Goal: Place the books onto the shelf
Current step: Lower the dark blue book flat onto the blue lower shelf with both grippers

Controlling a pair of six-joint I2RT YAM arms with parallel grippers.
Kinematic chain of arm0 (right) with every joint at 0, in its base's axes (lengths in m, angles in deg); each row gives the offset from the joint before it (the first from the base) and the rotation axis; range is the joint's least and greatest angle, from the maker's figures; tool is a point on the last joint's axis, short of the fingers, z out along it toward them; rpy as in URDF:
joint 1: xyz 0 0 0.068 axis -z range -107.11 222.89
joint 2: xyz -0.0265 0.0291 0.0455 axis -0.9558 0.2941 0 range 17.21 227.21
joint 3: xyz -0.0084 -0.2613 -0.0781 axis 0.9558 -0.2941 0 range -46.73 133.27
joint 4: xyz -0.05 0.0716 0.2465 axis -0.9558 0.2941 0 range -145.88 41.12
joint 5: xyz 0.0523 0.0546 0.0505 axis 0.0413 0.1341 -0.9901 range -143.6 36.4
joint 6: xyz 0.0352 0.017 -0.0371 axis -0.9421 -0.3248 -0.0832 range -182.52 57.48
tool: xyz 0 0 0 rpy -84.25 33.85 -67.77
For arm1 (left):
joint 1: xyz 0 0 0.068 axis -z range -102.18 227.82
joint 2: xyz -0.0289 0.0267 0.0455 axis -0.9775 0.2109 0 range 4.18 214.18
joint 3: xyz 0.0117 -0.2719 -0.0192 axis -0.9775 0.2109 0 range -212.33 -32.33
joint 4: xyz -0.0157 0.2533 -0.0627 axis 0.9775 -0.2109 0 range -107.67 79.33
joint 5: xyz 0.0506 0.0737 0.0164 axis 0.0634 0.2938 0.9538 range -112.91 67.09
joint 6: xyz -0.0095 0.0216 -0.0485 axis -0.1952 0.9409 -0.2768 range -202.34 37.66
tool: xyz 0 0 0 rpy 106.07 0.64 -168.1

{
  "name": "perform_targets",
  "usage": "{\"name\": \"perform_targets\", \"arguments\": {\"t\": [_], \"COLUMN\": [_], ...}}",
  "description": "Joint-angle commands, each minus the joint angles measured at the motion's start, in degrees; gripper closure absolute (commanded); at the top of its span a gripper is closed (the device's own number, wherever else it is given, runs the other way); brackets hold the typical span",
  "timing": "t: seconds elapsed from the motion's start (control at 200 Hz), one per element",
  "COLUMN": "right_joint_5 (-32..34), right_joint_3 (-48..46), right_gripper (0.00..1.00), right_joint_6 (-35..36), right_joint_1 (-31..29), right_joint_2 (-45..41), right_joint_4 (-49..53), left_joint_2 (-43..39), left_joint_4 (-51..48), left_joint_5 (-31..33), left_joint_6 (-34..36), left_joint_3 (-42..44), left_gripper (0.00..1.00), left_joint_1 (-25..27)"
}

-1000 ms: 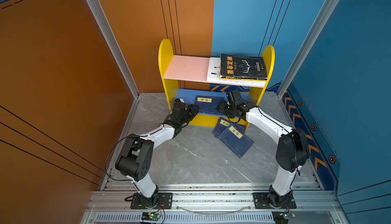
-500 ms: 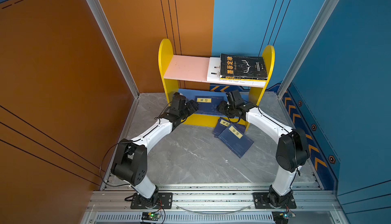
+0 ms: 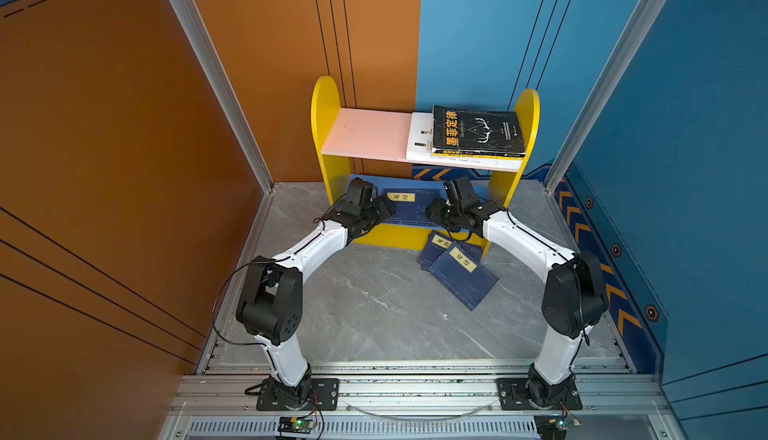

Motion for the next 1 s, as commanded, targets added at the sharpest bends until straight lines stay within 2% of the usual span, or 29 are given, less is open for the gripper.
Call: {"name": "perform_targets", "arguments": {"t": [0.0,0.245,0.611,0.861,0.996], "right_joint_5": [0.19,0.17,1.40,3.83,6.22], "right_joint_3": [0.20,2.31,2.51,1.63,1.06], "right_gripper": [0.41,0.41,0.41,0.37,0.37], "right_joint_6": [0.13,0.23,-0.23,0.61,5.26], "right_joint_1": [-0.48,-1.26,-1.28,-0.93,-1.56], "right_joint_2": [0.89,2.71,3.08,0.66,-2.62], "right_joint_4": [3.06,3.29,3.97,6.15,8.96], "left_joint_2": [1.77,3.06,3.14,-0.70,-4.89], "left_joint_4": [-1.64,-0.09,-0.51,0.22,0.84], "left_joint_5": [-2.57,-4.59,-4.41,-1.42,0.25], "left_joint_6": [1.35,1.93,1.60,1.60,3.14], "left_joint_3": [-2.55,-4.12,-4.02,-1.05,1.80], "left_gripper": [0.32,0.33,0.32,0.28,0.27], "left_joint_1": [0.57,0.53,0.27,-0.47,-0.84]}}
